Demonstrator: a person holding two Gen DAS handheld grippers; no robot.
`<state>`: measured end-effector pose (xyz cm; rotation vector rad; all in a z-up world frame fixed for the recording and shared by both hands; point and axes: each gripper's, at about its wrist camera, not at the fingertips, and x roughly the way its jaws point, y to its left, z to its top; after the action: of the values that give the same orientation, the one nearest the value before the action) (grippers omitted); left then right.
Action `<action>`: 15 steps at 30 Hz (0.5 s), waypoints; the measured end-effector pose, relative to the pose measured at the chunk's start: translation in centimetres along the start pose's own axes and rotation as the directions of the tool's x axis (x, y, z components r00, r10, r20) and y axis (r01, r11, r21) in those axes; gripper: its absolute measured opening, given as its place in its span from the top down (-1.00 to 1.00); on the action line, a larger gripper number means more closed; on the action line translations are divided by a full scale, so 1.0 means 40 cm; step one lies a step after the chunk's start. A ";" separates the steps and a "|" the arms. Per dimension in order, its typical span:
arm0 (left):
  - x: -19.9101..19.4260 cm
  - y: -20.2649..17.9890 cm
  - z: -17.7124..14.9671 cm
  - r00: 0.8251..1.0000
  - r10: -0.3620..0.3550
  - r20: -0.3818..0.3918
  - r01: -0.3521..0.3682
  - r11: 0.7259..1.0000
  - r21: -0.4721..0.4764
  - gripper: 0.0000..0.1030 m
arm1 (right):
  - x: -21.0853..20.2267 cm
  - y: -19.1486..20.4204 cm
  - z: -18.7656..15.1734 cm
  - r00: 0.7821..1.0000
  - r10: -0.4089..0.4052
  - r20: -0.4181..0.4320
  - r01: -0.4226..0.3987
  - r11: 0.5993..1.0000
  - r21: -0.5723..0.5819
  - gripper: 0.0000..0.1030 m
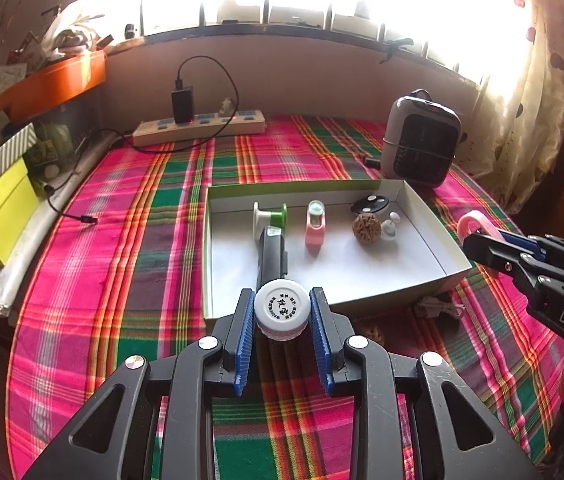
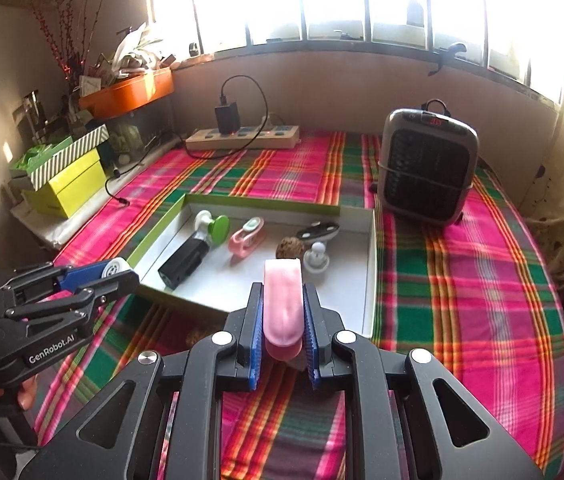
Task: Organize objects
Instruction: 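Carry the white disc and pink clothespin over the white tray with both grippers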
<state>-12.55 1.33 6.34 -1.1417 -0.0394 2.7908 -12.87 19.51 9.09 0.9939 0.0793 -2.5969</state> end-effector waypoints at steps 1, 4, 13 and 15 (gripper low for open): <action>0.001 -0.002 0.001 1.000 -0.001 0.000 0.001 1.000 0.000 0.52 | 0.002 -0.003 0.004 1.000 0.001 -0.001 -0.001 1.000 0.000 0.64; 0.007 -0.007 0.008 1.000 -0.004 -0.002 0.004 1.000 0.003 0.52 | 0.012 -0.012 0.015 1.000 0.011 -0.009 -0.011 1.000 0.001 0.64; 0.047 -0.030 0.034 1.000 -0.015 -0.018 0.015 1.000 0.009 0.52 | 0.054 -0.023 0.039 0.999 0.031 -0.035 -0.031 0.999 -0.013 0.64; 0.058 -0.034 0.037 1.000 -0.019 -0.023 0.019 1.000 0.012 0.52 | 0.068 -0.026 0.043 0.998 0.037 -0.044 -0.038 0.999 -0.013 0.64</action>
<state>-15.06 3.01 5.89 -1.1643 -0.0312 2.7569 -16.20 19.35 8.51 1.0375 0.0892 -2.5376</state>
